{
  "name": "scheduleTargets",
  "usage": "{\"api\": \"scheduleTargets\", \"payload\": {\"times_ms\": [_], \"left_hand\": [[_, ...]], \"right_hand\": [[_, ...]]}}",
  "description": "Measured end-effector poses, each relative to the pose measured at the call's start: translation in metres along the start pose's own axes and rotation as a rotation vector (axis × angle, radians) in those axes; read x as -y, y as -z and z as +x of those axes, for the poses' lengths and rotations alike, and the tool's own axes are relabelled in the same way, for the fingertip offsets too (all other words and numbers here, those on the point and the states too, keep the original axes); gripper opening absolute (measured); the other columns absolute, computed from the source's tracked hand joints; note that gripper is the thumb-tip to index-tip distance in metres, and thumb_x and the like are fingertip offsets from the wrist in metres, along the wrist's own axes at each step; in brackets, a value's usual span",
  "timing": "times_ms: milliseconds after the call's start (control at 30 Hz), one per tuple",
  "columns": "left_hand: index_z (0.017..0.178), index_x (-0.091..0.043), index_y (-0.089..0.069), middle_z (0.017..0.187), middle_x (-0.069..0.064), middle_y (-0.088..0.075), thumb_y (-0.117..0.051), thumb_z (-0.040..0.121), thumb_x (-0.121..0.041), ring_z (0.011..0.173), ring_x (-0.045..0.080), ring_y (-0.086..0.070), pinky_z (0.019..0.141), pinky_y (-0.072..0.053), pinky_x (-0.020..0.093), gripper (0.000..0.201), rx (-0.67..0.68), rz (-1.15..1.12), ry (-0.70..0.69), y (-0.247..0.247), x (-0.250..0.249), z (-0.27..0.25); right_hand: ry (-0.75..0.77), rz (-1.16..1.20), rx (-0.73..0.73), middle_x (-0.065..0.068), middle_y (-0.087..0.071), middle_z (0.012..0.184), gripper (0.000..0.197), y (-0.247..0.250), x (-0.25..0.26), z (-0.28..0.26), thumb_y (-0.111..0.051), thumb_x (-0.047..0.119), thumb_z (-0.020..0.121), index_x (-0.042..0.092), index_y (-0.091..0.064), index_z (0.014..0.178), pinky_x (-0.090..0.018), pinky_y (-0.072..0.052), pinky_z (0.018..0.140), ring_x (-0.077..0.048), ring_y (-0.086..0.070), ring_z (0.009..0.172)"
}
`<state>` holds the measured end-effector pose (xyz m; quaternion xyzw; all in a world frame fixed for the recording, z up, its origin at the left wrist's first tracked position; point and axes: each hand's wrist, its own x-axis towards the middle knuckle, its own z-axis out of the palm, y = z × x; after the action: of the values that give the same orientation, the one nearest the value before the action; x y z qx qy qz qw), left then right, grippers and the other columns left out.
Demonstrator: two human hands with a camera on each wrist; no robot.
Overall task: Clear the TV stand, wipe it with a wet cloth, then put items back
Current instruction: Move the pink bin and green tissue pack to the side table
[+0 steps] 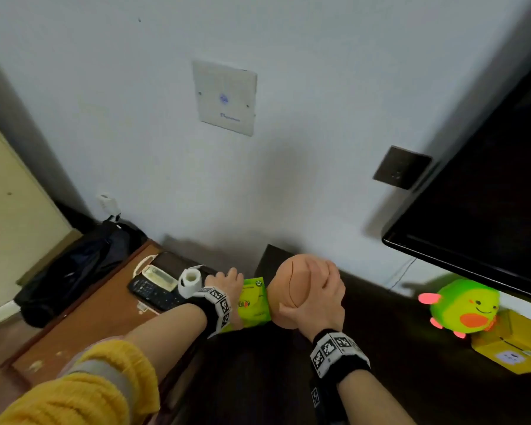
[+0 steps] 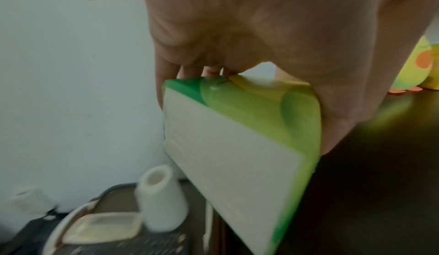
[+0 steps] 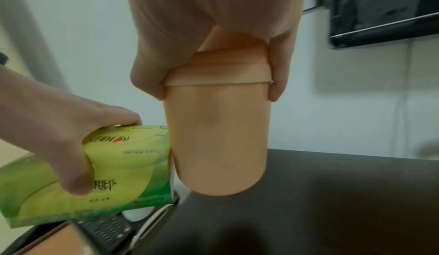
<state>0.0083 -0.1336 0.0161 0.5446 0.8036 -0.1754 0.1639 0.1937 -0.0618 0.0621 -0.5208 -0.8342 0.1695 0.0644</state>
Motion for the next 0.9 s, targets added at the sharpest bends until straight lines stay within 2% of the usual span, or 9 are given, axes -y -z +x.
{"api": "scheduleTargets", "payload": {"times_ms": [67,200,400,567,700,900], "left_hand": [[0.121,-0.015,-0.04,0.116,0.003,-0.045,-0.083,0.039,-0.057,0.1,0.026,-0.055,0.079,-0.048,0.038,0.102,0.028,0.023,0.06,-0.009,0.043,-0.021],[0.127,-0.013,-0.034,0.121,0.005,-0.042,-0.079,0.051,-0.056,0.103,0.027,-0.054,0.074,-0.047,0.038,0.098,0.002,-0.063,0.191,-0.026,0.119,-0.06],[0.124,-0.015,-0.037,0.122,0.005,-0.042,-0.073,0.058,-0.059,0.11,0.03,-0.054,0.084,-0.048,0.043,0.087,-0.007,-0.34,0.5,-0.069,0.202,-0.115],[0.13,-0.013,-0.034,0.127,0.005,-0.038,-0.078,0.058,-0.059,0.117,0.03,-0.049,0.089,-0.047,0.044,0.096,0.085,-0.491,0.721,-0.117,0.256,-0.149],[0.131,-0.013,-0.034,0.127,0.004,-0.039,-0.08,0.055,-0.06,0.115,0.029,-0.05,0.087,-0.05,0.043,0.101,0.123,-0.516,0.774,-0.152,0.295,-0.158],[0.139,-0.012,-0.025,0.137,0.005,-0.033,-0.079,0.056,-0.059,0.119,0.03,-0.047,0.091,-0.047,0.045,0.11,0.195,-0.388,0.68,-0.215,0.346,-0.139]], "right_hand": [[0.048,0.024,0.043,0.002,0.002,0.152,0.109,-0.013,0.04,-0.008,-0.075,0.054,0.054,0.042,-0.009,0.14,-0.042,-0.05,0.085,-0.028,-0.013,0.137],[0.143,0.039,0.099,0.005,0.004,0.15,0.107,-0.035,0.112,-0.02,-0.074,0.056,0.056,0.038,-0.01,0.14,-0.044,-0.05,0.087,-0.028,-0.014,0.137],[0.323,0.086,0.179,0.004,0.002,0.149,0.103,-0.065,0.188,-0.031,-0.074,0.055,0.056,0.042,-0.008,0.133,-0.048,-0.047,0.09,-0.029,-0.015,0.136],[0.45,0.039,0.254,0.004,0.006,0.15,0.104,-0.106,0.24,-0.037,-0.074,0.058,0.058,0.034,-0.012,0.139,-0.048,-0.048,0.093,-0.028,-0.013,0.137],[0.521,0.016,0.32,-0.001,0.004,0.151,0.105,-0.15,0.282,-0.044,-0.072,0.06,0.061,0.031,-0.012,0.142,-0.043,-0.035,0.107,-0.029,-0.012,0.138],[0.516,0.028,0.359,0.0,0.004,0.153,0.102,-0.229,0.345,-0.04,-0.075,0.055,0.064,0.032,-0.013,0.142,-0.042,-0.036,0.105,-0.028,-0.006,0.142]]}}
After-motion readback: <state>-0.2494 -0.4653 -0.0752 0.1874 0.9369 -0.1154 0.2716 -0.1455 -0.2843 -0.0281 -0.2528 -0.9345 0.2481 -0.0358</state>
